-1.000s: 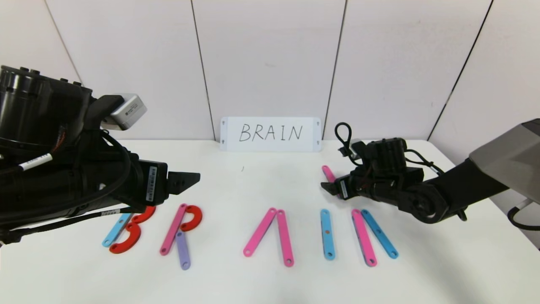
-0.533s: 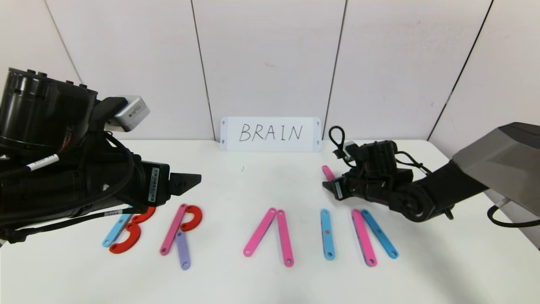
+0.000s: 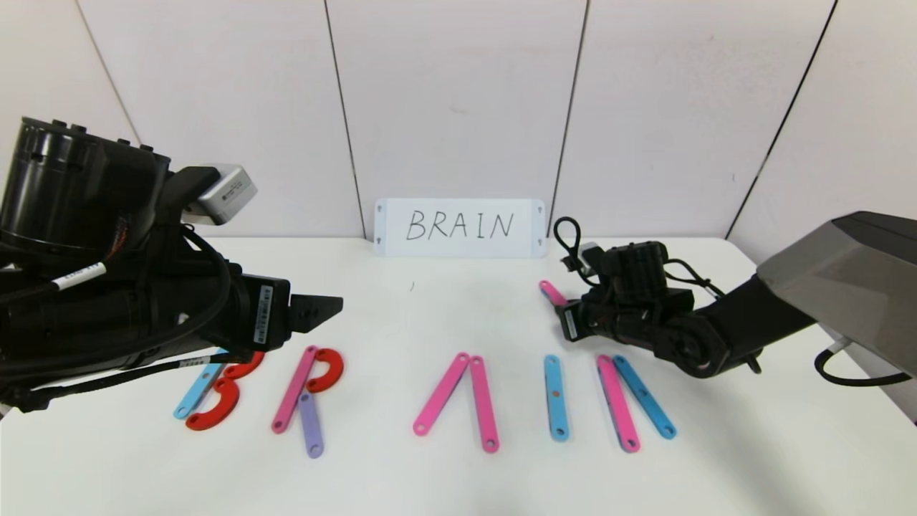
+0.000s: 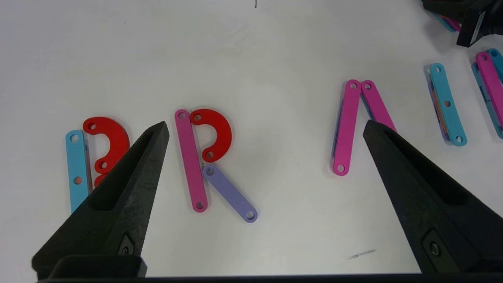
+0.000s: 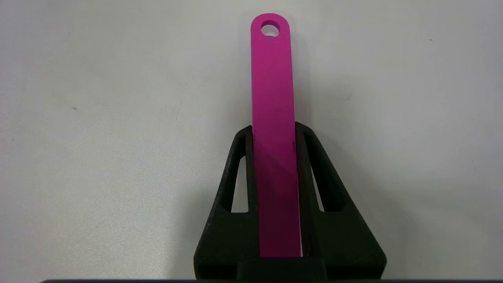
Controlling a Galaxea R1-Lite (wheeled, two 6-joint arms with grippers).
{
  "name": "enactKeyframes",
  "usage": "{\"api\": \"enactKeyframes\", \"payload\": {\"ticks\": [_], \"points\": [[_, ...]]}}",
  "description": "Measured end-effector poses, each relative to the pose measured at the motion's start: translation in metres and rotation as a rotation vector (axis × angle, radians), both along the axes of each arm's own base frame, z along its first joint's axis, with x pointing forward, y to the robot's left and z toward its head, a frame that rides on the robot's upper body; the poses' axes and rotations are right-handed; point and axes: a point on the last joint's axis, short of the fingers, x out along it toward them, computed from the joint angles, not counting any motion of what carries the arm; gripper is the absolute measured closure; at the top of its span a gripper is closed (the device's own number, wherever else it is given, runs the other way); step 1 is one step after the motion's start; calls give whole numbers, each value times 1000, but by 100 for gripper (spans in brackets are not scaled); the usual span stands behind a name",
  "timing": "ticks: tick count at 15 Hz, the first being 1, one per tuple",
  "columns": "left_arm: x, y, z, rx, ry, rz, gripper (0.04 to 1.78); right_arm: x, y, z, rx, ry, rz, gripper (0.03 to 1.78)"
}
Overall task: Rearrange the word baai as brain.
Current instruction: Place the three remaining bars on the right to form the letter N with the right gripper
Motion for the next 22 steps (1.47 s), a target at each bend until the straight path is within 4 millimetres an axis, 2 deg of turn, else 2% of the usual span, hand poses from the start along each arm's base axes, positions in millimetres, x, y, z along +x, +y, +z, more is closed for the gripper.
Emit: {"api": "enactKeyframes", "payload": {"ticks": [6,9,13,17,22], "points": [[1,-1,-1,3,5,0,9,2,-5,4,-49,-27,-80,151],[2,-1,-2,3,6,1,9,2,-13,25,-47,-78,-116,151],[1,-1,-1,2,5,1,9,-7,-41,64,-61,-157,-203,151],[1,-1,-1,0,4,-1,9,-41,-71,75,-89,-146,-257,151],[0,0,0,-2,-1,-1,9,-99,-88,57,-115,-36,-262,151]]}}
